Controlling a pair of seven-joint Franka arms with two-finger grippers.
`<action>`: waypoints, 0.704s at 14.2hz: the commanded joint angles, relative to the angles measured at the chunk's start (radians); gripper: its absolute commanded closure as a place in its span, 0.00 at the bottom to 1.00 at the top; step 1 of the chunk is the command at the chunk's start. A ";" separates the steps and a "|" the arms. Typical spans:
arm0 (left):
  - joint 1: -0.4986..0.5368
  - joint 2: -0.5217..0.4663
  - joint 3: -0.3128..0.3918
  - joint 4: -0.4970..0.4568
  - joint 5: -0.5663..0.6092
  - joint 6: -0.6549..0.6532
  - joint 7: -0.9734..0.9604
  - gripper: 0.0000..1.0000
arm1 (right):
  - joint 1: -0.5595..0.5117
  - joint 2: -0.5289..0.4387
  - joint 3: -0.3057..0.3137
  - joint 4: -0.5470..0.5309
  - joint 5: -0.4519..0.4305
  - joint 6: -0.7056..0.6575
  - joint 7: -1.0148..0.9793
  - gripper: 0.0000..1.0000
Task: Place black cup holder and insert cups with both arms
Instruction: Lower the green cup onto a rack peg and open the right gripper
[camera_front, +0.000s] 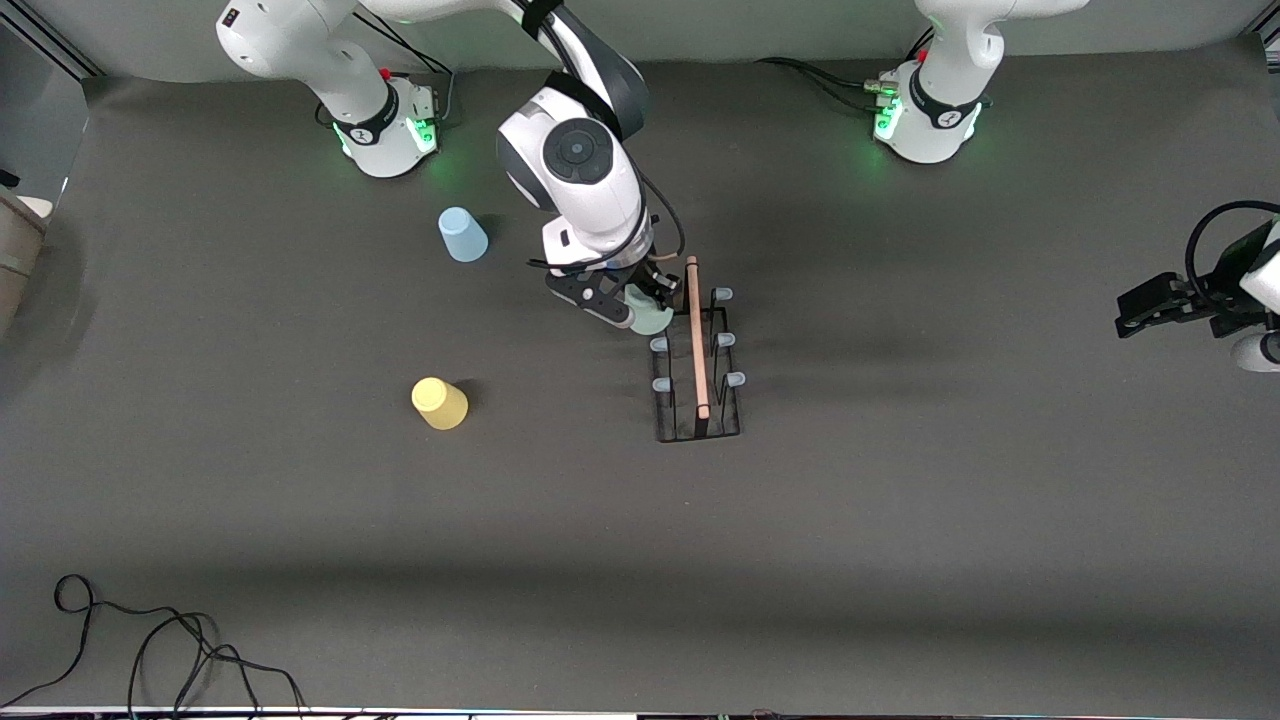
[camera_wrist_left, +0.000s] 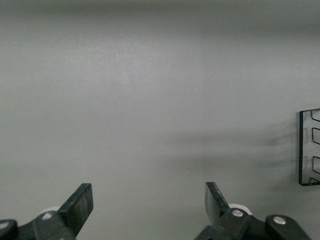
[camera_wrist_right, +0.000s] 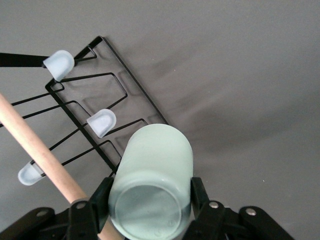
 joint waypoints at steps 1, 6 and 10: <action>0.007 0.006 -0.001 0.032 0.005 -0.027 0.002 0.00 | 0.011 0.044 -0.007 0.029 0.004 0.020 0.025 1.00; -0.004 0.007 -0.004 0.028 0.009 -0.025 -0.009 0.00 | 0.030 0.074 -0.010 0.029 0.004 0.044 0.025 0.72; 0.008 0.006 -0.003 0.025 0.005 -0.013 -0.003 0.00 | 0.028 0.067 -0.014 0.029 0.004 0.043 0.024 0.00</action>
